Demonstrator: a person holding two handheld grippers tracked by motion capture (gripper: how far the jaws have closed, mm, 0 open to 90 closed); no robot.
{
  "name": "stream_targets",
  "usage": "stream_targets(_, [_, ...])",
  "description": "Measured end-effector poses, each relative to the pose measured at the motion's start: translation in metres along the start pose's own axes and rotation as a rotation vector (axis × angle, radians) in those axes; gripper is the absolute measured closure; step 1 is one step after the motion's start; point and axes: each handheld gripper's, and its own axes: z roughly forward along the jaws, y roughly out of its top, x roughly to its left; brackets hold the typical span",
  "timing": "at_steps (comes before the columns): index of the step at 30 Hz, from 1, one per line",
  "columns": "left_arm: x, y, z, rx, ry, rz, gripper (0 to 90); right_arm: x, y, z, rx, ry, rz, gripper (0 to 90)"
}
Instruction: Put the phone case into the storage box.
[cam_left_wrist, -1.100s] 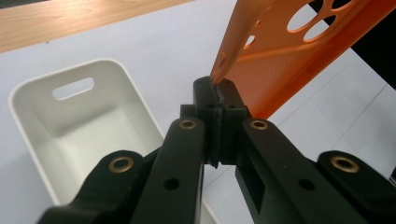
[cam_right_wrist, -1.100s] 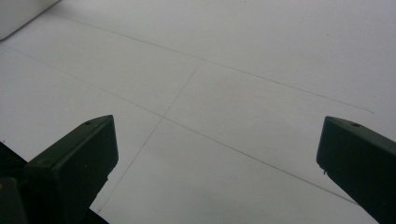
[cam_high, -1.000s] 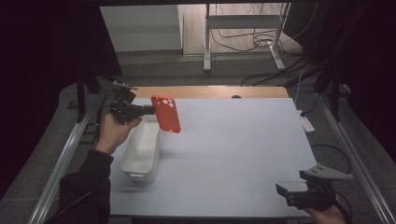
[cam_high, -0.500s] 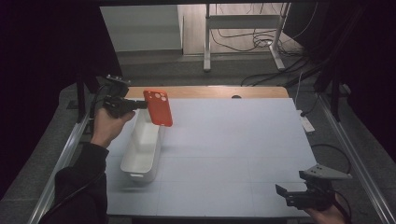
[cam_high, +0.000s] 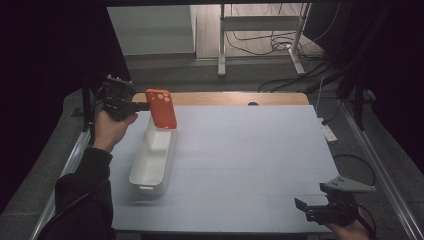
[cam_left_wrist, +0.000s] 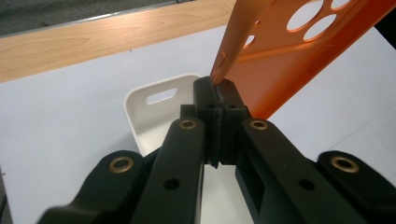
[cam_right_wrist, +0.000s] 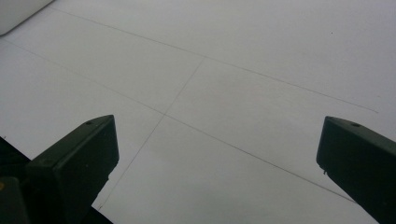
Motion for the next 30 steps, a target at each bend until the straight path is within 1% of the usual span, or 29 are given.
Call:
stream_targets(7, [0.011,0.0,0.0,-0.003,0.026,-0.023,89.4,0.0,0.0,0.0,0.001,0.002,0.001,0.0])
stream_targets(16, [0.021,-0.002,0.004,-0.01,0.036,-0.049,89.4,0.0,0.0,0.001,0.004,0.002,0.003,0.0])
stream_targets(24, [0.026,-0.004,0.013,-0.005,0.04,-0.064,89.4,0.0,0.0,0.001,0.01,0.002,0.002,0.0])
stream_targets(26, [0.028,-0.004,0.015,-0.003,0.048,-0.066,89.4,-0.001,0.0,0.001,0.008,0.0,0.004,0.0])
stream_targets(30, [0.031,-0.007,0.02,-0.001,0.044,-0.077,89.4,-0.001,0.0,0.001,0.008,0.0,0.007,0.0])
